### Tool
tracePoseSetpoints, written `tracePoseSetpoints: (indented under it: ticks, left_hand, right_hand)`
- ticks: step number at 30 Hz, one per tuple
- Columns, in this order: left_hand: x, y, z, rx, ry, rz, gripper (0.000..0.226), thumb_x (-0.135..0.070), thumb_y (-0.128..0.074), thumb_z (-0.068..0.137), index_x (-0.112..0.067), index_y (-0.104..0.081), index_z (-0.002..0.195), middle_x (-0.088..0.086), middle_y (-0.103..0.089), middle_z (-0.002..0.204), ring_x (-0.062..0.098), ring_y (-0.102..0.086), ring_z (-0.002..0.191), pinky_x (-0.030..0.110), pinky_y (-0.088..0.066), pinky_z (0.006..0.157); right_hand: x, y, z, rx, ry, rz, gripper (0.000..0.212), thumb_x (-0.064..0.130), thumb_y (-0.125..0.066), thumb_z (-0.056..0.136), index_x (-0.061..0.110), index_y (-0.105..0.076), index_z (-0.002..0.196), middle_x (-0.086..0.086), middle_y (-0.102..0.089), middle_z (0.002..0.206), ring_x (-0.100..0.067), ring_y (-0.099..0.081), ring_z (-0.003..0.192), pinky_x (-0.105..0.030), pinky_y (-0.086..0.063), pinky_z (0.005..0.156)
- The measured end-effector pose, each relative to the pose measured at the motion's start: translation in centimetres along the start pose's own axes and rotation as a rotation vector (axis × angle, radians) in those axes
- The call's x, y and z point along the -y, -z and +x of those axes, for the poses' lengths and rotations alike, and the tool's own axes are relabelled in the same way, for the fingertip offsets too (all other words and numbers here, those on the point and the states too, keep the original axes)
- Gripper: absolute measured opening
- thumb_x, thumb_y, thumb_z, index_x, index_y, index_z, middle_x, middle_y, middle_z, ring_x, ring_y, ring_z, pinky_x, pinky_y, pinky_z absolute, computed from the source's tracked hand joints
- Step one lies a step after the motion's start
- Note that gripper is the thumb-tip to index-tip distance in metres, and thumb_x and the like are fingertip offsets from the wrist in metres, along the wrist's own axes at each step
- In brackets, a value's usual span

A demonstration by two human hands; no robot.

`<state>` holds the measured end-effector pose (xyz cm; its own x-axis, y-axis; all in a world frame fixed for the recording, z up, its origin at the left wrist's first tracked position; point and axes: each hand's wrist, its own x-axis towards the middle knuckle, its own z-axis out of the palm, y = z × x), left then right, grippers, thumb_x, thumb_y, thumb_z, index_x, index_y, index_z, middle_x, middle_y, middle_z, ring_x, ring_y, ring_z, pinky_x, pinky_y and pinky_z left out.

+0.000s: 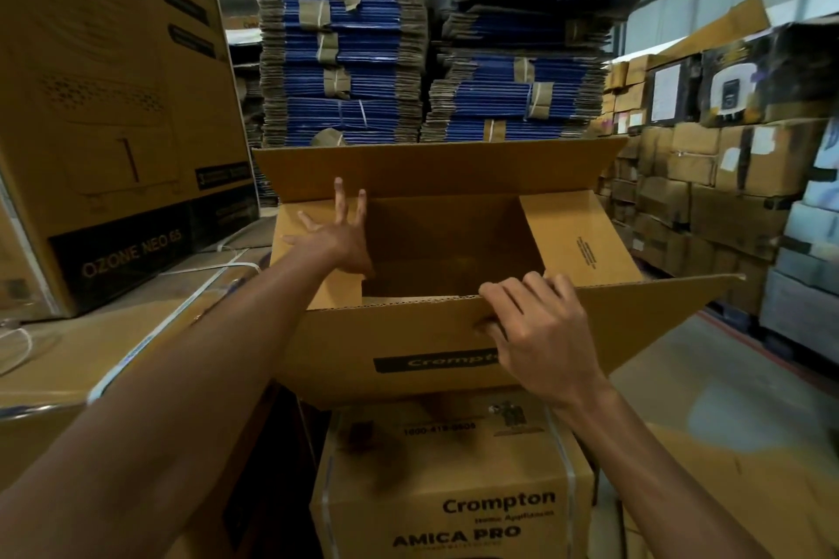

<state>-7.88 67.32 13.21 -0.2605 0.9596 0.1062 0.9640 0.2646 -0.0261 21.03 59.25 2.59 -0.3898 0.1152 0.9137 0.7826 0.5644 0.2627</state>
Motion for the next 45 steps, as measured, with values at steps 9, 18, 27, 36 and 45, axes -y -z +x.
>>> tracePoseSetpoints:
  ticks: [9,18,27,36,45]
  left_hand:
    - [1.0,3.8,-4.6,-0.099,-0.185,-0.328,0.096,0.003,-0.048,0.098,-0.018,0.024,0.157,0.005,0.040,0.160,0.039,-0.021,0.151,0.045,-0.046,0.107]
    - [5.6,4.3,-8.6,-0.276,0.013,-0.484,0.092,0.002,-0.045,0.100,-0.027,0.017,0.161,0.021,-0.032,0.160,0.034,-0.057,0.124,0.038,-0.052,0.089]
    - [5.3,2.3,-12.4,-0.165,0.087,-0.452,0.033,-0.013,-0.042,0.106,-0.009,-0.049,0.138,0.006,-0.060,0.093,0.016,-0.054,0.073,0.026,-0.043,0.058]
    - [3.9,2.7,-13.0,-0.252,0.102,-0.370,0.032,-0.011,-0.043,0.105,-0.016,-0.038,0.074,0.007,-0.050,0.075,0.020,-0.050,0.064,0.032,-0.046,0.058]
    - [4.8,2.2,-12.4,-0.267,0.124,-0.345,0.030,-0.013,-0.046,0.103,0.001,-0.046,0.129,0.020,-0.060,0.103,0.034,-0.061,0.088,0.044,-0.054,0.076]
  right_hand:
    - [-0.9,-0.2,1.1,0.041,-0.031,-0.009,0.039,0.021,-0.088,0.075,0.007,-0.071,0.107,-0.008,-0.072,0.091,-0.028,-0.065,0.081,-0.044,-0.050,0.074]
    - [-1.3,-0.7,2.3,0.082,-0.026,0.006,0.044,0.024,-0.092,0.070,0.008,-0.070,0.105,-0.007,-0.071,0.090,-0.028,-0.065,0.081,-0.042,-0.049,0.075]
    - [-1.0,1.3,5.4,0.418,-0.138,0.103,0.038,0.055,-0.079,0.081,0.026,-0.063,0.099,0.004,-0.070,0.080,-0.015,-0.066,0.075,-0.035,-0.052,0.075]
    - [-8.8,-2.0,12.2,1.487,-0.636,0.185,0.037,0.039,-0.055,0.103,0.022,-0.056,0.136,-0.005,-0.058,0.133,-0.021,-0.060,0.108,-0.036,-0.052,0.084]
    - [-8.9,-2.1,11.3,1.555,-0.505,-0.219,0.021,0.032,-0.055,0.102,0.015,-0.060,0.115,0.000,-0.057,0.109,-0.020,-0.058,0.106,-0.034,-0.048,0.093]
